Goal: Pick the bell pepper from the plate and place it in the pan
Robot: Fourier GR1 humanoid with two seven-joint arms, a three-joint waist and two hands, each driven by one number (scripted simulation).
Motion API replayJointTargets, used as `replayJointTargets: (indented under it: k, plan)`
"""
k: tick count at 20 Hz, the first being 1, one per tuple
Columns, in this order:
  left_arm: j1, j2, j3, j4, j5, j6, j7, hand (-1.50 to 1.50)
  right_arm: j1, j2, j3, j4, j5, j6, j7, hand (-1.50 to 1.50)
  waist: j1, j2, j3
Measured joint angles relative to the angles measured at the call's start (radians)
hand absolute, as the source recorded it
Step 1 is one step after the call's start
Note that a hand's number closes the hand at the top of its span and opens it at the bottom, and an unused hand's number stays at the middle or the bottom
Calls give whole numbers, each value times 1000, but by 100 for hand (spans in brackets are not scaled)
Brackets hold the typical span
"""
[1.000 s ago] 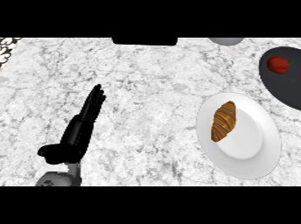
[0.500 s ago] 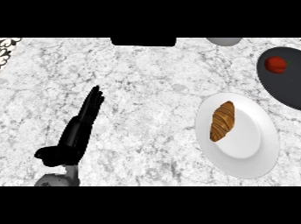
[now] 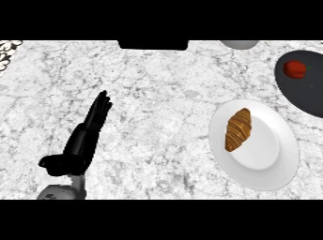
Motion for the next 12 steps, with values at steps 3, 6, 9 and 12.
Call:
replayJointTargets:
  k: [3,6,9,12]
  plan:
    - [3,-6,-4,-4,-4,5,7,0,11,-11,10,-1,3,-6,-4,-150,1,0,0]
    - [-6,-10,-6,-6,-7,8,19,0,19,-20,19,-2,5,-11,-9,-150,1,-1,0]
    - [-7,-16,-10,-1,-10,11,15,0,18,-17,32,-8,10,-29,-22,-150,2,-1,0]
    - [4,-8,-7,-12,-5,2,18,0,19,-21,38,-13,11,-56,-39,-150,4,-1,0]
